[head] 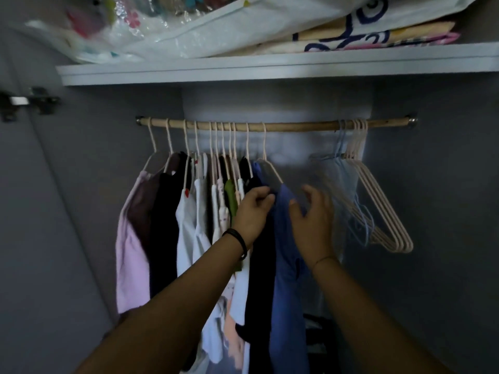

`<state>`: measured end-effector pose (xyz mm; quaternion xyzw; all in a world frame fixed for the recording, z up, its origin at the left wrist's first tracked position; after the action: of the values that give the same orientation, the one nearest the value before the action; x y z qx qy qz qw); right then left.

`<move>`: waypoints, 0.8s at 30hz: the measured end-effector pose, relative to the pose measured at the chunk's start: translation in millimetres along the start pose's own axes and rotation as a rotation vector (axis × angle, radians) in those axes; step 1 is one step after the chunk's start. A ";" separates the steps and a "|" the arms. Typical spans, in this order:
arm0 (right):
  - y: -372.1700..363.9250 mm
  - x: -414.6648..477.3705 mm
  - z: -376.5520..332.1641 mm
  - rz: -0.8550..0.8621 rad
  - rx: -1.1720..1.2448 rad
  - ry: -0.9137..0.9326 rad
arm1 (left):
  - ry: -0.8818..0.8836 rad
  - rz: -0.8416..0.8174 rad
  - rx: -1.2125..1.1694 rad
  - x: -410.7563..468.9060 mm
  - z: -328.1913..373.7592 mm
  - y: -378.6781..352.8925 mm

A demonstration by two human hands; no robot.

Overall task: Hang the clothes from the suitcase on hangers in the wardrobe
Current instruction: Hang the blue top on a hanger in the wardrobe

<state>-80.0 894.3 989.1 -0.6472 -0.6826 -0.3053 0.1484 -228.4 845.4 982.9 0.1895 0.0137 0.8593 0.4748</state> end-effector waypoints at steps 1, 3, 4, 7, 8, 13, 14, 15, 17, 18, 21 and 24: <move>0.2 -5.9 -10.7 -0.001 0.031 0.038 | -0.021 0.031 0.020 -13.0 1.9 11.3; -6.4 -18.3 -27.2 -0.038 0.135 0.079 | -0.059 0.081 0.059 -42.2 3.8 36.0; -12.5 -25.4 -34.2 -0.064 0.194 0.090 | -0.074 0.099 0.088 -58.1 3.5 49.0; -43.8 -55.6 -48.6 -0.193 0.294 0.079 | -0.071 0.141 0.158 -111.4 -6.6 88.4; -57.0 -69.9 -53.3 -0.255 0.309 0.065 | -0.049 0.160 0.162 -131.0 -12.8 102.5; -108.2 -162.1 -86.6 -0.525 0.352 0.003 | 0.087 0.235 0.178 -235.8 -42.6 164.1; -114.8 -182.8 -94.4 -0.566 0.350 0.004 | 0.105 0.259 0.189 -257.3 -46.3 177.2; -120.3 -203.6 -101.1 -0.600 0.347 0.000 | 0.123 0.281 0.198 -279.1 -50.2 190.2; -129.7 -247.6 -114.8 -0.659 0.346 -0.021 | 0.169 0.320 0.218 -324.8 -57.8 217.3; -134.8 -271.2 -121.3 -0.692 0.348 -0.036 | 0.196 0.337 0.229 -349.2 -61.6 230.7; -150.4 -346.9 -144.4 -0.802 0.356 -0.070 | 0.275 0.383 0.260 -429.0 -72.0 269.6; -162.2 -424.8 -162.5 -0.887 0.356 -0.112 | 0.372 0.414 0.253 -514.4 -91.2 304.0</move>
<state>-219.1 462.4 823.8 -0.2737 -0.9414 -0.1820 0.0755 -260.2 270.4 799.4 0.0855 0.1685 0.9492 0.2517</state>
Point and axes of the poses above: each hand's wrist, its own x-axis towards the middle knuckle, its own y-axis out of the back of the hand, z = x × y, the point moved 10 cm from there along x, towards the middle knuckle, and after that the axes turned 4 degrees about x, right-handed, at the moved point
